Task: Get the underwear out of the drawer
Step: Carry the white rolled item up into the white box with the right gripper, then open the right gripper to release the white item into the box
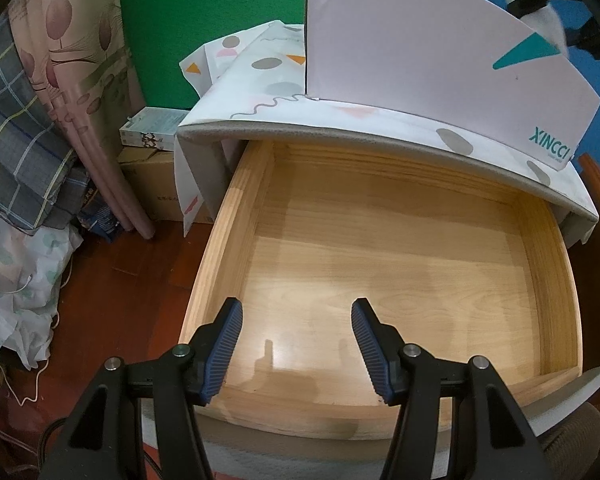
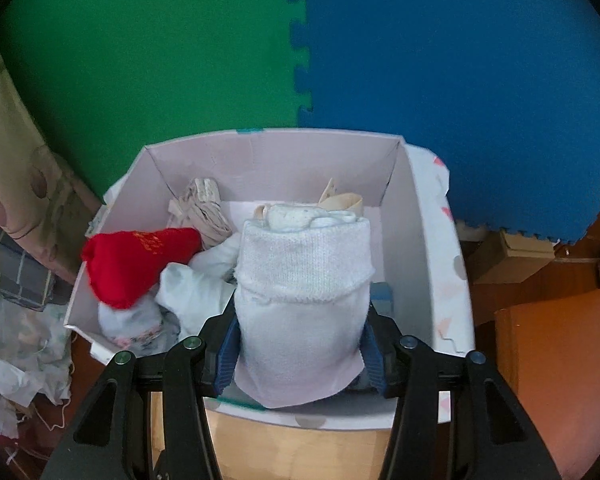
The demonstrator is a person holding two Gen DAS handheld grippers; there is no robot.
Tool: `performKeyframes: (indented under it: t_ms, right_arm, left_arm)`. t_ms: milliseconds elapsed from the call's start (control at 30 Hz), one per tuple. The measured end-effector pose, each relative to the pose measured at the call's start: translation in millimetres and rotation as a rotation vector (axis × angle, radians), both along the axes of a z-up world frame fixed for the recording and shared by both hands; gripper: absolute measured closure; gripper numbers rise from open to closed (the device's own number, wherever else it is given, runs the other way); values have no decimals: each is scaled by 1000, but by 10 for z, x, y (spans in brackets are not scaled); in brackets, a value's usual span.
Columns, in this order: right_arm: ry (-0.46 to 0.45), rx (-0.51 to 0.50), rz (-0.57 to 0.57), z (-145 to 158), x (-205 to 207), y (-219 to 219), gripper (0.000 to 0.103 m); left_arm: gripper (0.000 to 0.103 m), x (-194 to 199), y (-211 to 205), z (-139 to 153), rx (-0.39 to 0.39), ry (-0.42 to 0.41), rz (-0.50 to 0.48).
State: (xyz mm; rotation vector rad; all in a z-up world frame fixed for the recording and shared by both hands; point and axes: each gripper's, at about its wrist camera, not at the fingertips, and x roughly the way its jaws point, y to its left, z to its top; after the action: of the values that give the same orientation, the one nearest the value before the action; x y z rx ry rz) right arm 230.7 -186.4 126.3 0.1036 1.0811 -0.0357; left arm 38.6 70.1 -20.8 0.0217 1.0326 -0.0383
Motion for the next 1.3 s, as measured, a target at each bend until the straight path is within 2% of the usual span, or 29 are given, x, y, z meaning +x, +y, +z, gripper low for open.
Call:
performKeyframes:
  t_ms: [267, 333, 433, 500, 600, 700, 833, 1067, 1167, 1300]
  right_arm:
    - [34, 11, -2, -327, 131, 90, 46]
    - [36, 2, 5, -363, 139, 125, 39]
    - [28, -2, 16, -391, 140, 150, 24]
    - [21, -6, 16, -392, 132, 148, 7]
    - [-6, -7, 28, -352, 107, 160, 0]
    - [-21, -12, 37, -276, 70, 161, 0]
    - [-87, -22, 40, -66, -84, 143, 0]
    - [-215, -44, 4, 256, -658, 14, 0]
    - [-223, -33, 0, 234, -939, -34, 0]
    - [-183, -12, -4, 56, -1251, -74, 0]
  left_arm:
    - [45, -1, -17, 0, -3, -4, -3]
    - [45, -2, -24, 3, -4, -5, -2]
    - [45, 6, -26, 3, -4, -5, -3]
    - [45, 2, -25, 6, -3, -5, -2]
    - [45, 9, -22, 8, -3, -6, 3]
    - [45, 6, -21, 12, 0, -7, 6]
    - [45, -2, -25, 16, 7, -12, 8]
    - [45, -31, -14, 52, 13, -31, 23]
    - [45, -46, -21, 79, 15, -43, 23]
    - [45, -77, -43, 129, 25, -60, 15]
